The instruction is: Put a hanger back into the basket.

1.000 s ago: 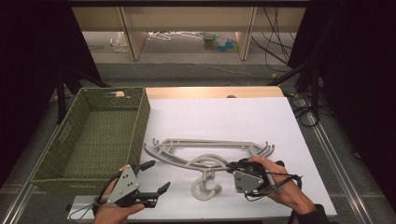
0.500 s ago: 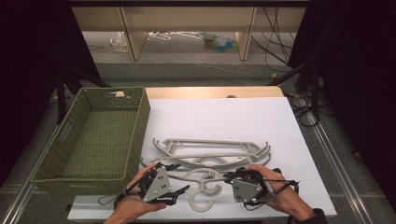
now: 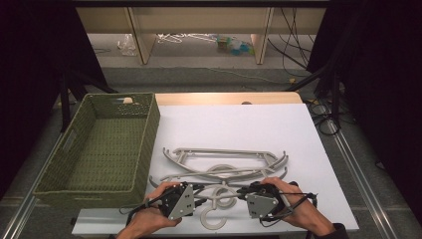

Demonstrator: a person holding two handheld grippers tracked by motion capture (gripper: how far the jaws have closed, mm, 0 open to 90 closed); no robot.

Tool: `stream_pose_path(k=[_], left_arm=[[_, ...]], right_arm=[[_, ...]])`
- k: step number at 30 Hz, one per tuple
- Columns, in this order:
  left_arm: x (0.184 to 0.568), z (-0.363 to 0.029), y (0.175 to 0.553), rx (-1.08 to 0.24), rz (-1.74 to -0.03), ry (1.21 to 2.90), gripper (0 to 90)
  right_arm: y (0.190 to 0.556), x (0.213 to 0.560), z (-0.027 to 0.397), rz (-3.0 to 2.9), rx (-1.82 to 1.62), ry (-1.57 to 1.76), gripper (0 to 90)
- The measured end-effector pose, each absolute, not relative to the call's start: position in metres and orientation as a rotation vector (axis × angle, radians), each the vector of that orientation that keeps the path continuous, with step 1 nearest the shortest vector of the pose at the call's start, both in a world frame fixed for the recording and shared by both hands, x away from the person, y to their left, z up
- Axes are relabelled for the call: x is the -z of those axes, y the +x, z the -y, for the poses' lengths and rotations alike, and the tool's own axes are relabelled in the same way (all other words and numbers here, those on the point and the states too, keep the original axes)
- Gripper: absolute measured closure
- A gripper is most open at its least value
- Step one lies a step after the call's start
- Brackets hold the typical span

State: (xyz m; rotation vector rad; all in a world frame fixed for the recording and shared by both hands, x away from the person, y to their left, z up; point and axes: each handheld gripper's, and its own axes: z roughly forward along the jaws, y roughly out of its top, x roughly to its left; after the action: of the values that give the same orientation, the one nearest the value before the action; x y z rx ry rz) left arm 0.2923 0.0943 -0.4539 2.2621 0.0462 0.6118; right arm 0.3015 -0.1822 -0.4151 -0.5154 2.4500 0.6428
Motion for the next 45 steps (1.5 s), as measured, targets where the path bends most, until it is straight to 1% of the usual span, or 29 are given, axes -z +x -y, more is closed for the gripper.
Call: stream_pose_path(k=[1,5,7,11,15,17,20,22,24,25,26,27,28,29,33,34,37,40,43,45], left_arm=[[0.452,-0.094,0.293,-0.637,-0.012,2.280,64.3],[0.449,-0.091,0.292,-0.629,0.043,2.310,68.4],[0.444,-0.090,0.290,-0.647,0.075,2.324,70.1],[0.430,-0.085,0.288,-0.656,0.144,2.332,79.0],[0.419,-0.083,0.292,-0.668,0.160,2.331,79.2],[0.413,-0.084,0.295,-0.643,0.144,2.325,79.2],[0.406,-0.084,0.297,-0.602,0.096,2.315,79.3],[0.402,-0.085,0.298,-0.534,0.017,2.291,79.2],[0.399,-0.088,0.301,-0.469,-0.081,2.277,79.2],[0.398,-0.089,0.303,-0.438,-0.144,2.265,79.2],[0.398,-0.091,0.305,-0.409,-0.208,2.234,79.2],[0.397,-0.093,0.307,-0.394,-0.223,2.227,79.2],[0.395,-0.098,0.310,-0.361,-0.286,2.187,79.3],[0.395,-0.098,0.310,-0.361,-0.286,2.187,79.3],[0.389,-0.108,0.315,-0.311,-0.381,2.142,79.2],[0.387,-0.112,0.316,-0.290,-0.430,2.120,79.3],[0.384,-0.117,0.320,-0.274,-0.468,2.088,79.2],[0.379,-0.124,0.324,-0.245,-0.526,2.052,79.3],[0.372,-0.132,0.329,-0.225,-0.571,1.999,79.3],[0.361,-0.140,0.332,-0.217,-0.601,1.946,79.3]], right_arm=[[0.301,0.416,0.182,-2.455,-0.639,-0.509,81.9],[0.303,0.417,0.183,-2.462,-0.656,-0.504,81.3],[0.302,0.416,0.184,-2.461,-0.663,-0.497,81.1],[0.306,0.407,0.189,-2.430,-0.686,-0.504,80.1],[0.306,0.404,0.193,-2.413,-0.706,-0.478,80.1],[0.307,0.401,0.195,-2.400,-0.713,-0.461,79.9],[0.309,0.398,0.195,-2.380,-0.742,-0.424,78.7],[0.309,0.395,0.197,-2.378,-0.772,-0.332,74.7],[0.308,0.393,0.197,-2.374,-0.888,-0.160,63.6],[0.307,0.389,0.199,-2.326,-0.937,-0.044,52.8],[0.307,0.387,0.199,-2.295,-0.987,0.021,48.8],[0.307,0.387,0.199,-2.295,-0.987,0.021,48.8],[0.307,0.382,0.202,-2.254,-1.087,0.131,43.0],[0.307,0.381,0.203,-2.234,-1.135,0.172,41.9],[0.304,0.377,0.208,-2.194,-1.194,0.205,41.5],[0.303,0.377,0.212,-2.176,-1.244,0.235,39.5],[0.301,0.378,0.214,-2.151,-1.279,0.259,37.5],[0.298,0.384,0.220,-2.140,-1.350,0.335,34.8],[0.298,0.389,0.224,-2.153,-1.362,0.384,33.8],[0.298,0.398,0.230,-2.167,-1.360,0.418,31.7]])
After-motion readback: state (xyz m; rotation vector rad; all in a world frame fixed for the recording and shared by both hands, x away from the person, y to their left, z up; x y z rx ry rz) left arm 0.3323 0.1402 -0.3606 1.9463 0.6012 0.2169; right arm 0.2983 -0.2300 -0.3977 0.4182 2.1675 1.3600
